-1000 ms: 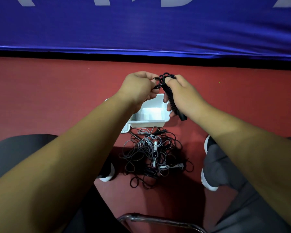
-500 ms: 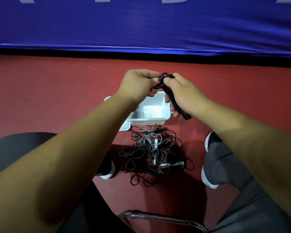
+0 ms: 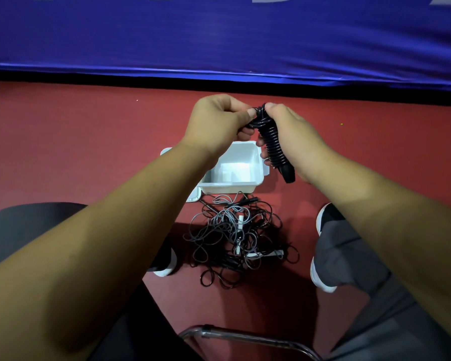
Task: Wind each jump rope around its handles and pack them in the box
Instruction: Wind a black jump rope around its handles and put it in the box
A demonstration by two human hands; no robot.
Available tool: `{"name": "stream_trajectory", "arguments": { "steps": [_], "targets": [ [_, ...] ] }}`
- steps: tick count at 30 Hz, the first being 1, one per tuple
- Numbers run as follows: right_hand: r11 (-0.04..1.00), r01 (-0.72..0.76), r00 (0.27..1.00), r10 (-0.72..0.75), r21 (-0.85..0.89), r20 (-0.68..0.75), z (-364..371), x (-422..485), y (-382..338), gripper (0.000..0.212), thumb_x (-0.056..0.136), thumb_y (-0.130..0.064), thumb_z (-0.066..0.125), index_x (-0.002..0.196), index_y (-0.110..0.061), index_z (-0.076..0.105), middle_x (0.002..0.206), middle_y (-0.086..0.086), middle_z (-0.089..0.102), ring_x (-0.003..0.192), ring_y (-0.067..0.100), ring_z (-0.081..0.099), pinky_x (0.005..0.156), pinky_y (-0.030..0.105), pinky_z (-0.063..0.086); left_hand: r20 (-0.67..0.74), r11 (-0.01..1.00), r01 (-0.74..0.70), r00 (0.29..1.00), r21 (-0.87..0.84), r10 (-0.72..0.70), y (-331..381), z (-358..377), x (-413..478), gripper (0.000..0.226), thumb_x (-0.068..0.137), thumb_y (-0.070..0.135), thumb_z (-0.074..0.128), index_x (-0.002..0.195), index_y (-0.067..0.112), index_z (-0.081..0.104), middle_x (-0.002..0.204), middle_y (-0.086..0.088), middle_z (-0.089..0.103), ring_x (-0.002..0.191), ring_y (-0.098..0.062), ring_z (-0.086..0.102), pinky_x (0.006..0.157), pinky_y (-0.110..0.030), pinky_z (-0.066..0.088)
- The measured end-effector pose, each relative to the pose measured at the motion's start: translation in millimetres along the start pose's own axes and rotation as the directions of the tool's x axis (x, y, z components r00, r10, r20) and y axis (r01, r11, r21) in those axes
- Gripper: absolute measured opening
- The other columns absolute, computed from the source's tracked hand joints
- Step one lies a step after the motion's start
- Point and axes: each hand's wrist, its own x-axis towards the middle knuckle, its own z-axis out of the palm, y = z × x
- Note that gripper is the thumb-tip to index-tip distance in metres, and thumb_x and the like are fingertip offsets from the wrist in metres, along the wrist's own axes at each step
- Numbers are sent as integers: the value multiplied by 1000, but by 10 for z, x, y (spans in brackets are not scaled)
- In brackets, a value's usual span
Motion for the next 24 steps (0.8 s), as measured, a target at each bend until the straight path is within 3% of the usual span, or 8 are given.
{"name": "stream_trajectory", "arguments": {
  "steps": [7,14,18,24],
  "targets": [
    [998,47,999,-47,-30,3,15,21,21,22,105,-31,50,109,-15,64,78,11,70,58,32,63,61,46,51,-67,998,48,997,-40,-50,11,39,-10,8,93,1,71,87,-3,69,70,-15,70,56,-18,63,58,-27,54],
    [997,75,994,-75,8,80,-27,10,18,21,111,-32,49,115,-18,64,81,13,67,61,30,60,65,46,48,-121,999,-19,992,28,22,43,56,-70,10,91,3,73,83,1,67,72,-11,73,56,-15,67,58,-26,56],
    [995,92,991,-88,-33,102,-42,-3,7,17,110,-33,48,108,-24,63,81,15,67,63,32,61,65,48,49,-89,994,-60,994,96,69,43,23,-71,19,89,3,72,74,9,63,71,-8,70,56,-16,66,57,-28,55],
    [992,113,988,-107,-56,111,-62,-35,32,20,111,-34,47,113,-22,63,86,16,67,66,33,61,65,50,49,-50,983,-98,993,155,107,65,29,-108,16,83,-1,71,72,7,63,64,-7,67,51,-14,63,54,-28,53]
  ]
}}
